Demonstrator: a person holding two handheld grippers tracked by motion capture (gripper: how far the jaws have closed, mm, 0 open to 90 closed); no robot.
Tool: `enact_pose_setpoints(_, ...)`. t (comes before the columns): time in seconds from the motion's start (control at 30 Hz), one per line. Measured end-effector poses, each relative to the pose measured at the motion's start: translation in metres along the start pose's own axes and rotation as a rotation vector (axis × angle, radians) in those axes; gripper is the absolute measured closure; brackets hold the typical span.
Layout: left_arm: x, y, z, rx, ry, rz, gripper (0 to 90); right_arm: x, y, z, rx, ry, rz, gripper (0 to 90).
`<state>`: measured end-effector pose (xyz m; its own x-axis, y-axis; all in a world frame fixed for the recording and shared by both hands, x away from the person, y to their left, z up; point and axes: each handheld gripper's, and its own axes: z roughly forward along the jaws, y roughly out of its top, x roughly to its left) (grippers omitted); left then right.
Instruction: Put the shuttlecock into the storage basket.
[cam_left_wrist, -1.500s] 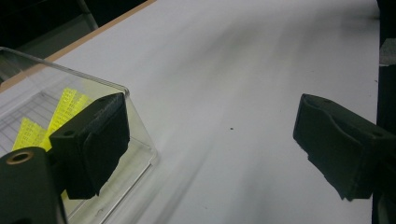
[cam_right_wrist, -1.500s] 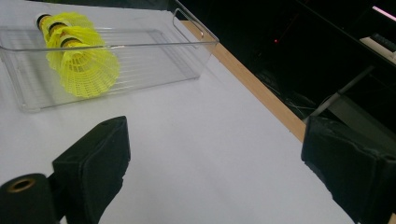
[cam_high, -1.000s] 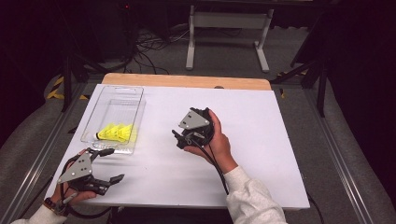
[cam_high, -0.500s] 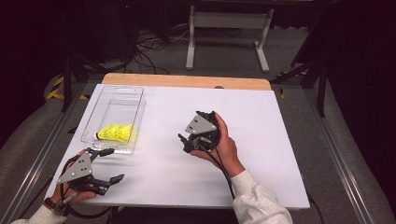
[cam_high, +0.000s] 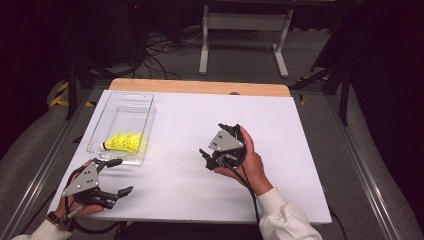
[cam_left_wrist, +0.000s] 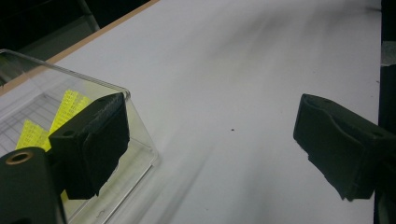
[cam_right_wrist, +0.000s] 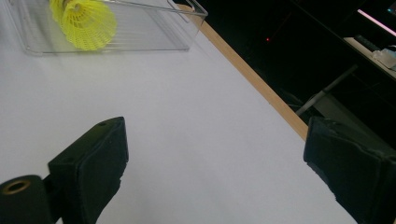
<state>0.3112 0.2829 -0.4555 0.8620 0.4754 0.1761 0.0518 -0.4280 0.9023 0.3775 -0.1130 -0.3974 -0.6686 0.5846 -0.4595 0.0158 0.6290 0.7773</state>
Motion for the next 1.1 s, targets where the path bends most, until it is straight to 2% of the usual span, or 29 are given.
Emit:
enact_pose_setpoints(0.27, 0.0, 0.0, 0.001, -0.002, 0.0, -0.001, 11.3, 0.0, -0.01, -0.01, 0.011, -0.019, -0.016, 7.6)
enact_pose_setpoints(0.73, 0.0, 0.0, 0.001, 0.001, 0.004, 0.002, 11.3, 0.001, -0.029, -0.027, 0.013, -0.028, -0.009, 7.3)
enact_pose_setpoints(1.1, 0.001, 0.0, 0.003, 0.009, 0.005, 0.004, 11.4, -0.001, -0.052, -0.046, 0.013, -0.05, 0.017, 7.4)
